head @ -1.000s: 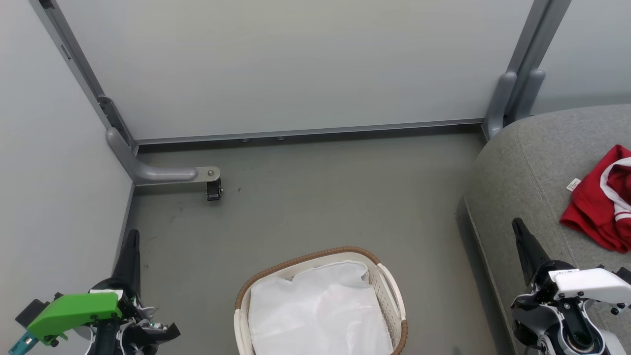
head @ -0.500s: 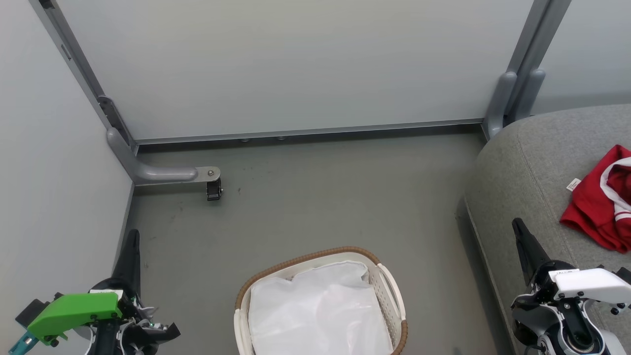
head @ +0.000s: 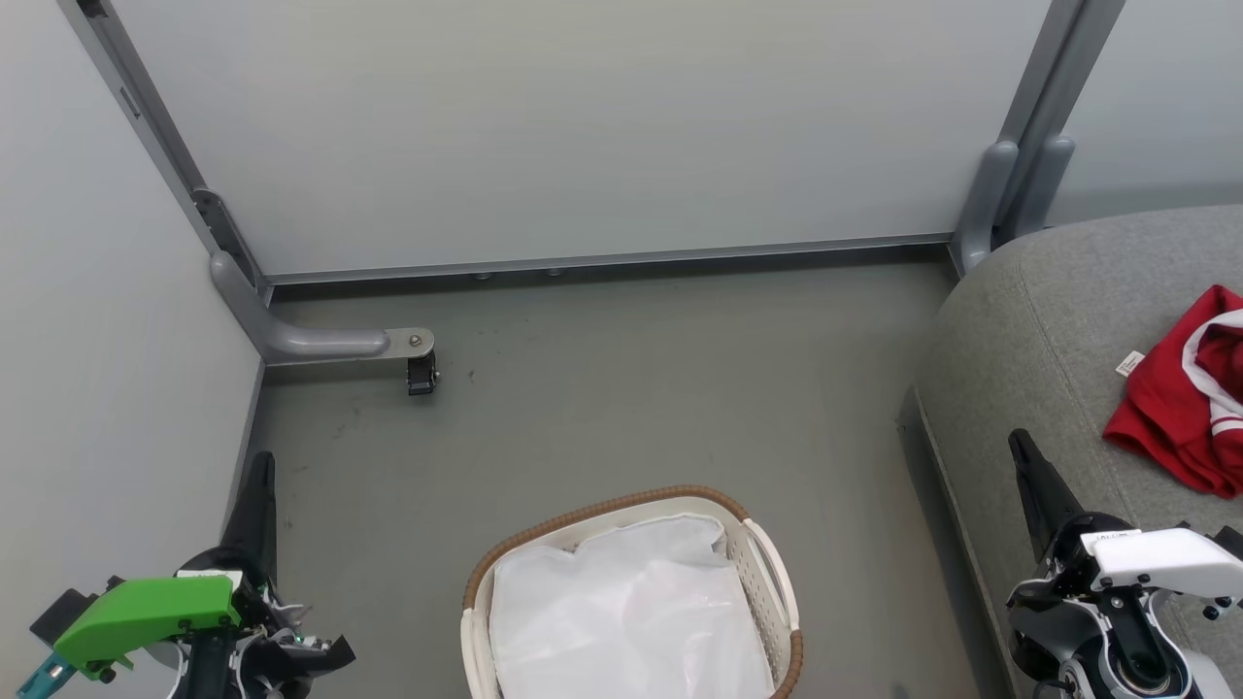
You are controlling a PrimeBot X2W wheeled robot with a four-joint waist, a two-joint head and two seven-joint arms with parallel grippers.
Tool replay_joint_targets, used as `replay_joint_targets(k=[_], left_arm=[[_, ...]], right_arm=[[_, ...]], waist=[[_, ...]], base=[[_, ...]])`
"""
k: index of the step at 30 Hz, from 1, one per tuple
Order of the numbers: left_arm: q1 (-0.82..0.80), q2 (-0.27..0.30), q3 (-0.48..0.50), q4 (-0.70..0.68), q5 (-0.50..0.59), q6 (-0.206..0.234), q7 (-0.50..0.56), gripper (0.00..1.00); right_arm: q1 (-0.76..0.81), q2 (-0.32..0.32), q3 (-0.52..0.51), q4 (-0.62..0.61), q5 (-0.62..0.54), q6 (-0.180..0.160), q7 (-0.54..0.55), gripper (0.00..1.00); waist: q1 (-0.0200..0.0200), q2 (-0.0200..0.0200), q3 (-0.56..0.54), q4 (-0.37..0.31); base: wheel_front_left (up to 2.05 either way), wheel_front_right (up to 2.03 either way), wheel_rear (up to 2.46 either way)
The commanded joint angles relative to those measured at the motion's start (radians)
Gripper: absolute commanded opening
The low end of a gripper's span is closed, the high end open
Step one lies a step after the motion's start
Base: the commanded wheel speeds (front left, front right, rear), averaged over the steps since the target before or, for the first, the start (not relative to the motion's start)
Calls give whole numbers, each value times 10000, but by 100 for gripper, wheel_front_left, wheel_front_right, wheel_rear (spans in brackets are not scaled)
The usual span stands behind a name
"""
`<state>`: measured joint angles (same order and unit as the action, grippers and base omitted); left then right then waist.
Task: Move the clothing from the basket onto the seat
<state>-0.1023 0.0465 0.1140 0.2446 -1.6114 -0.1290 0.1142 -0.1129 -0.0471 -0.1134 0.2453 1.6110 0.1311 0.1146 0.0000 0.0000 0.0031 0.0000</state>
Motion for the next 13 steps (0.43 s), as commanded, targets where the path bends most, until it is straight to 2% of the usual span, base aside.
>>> replay_joint_targets(k=[1, 13], left_arm=[[-124, 70, 18, -15, -30, -32, 32, 0], [-124, 70, 17, -16, -30, -32, 31, 0]], right_arm=[[87, -60, -21, -38, 38, -7, 27, 0], [87, -60, -21, -38, 38, -7, 27, 0]], waist=[[0, 0, 0, 0], [0, 0, 0, 0]], base=[[0, 0, 0], [0, 0, 0]])
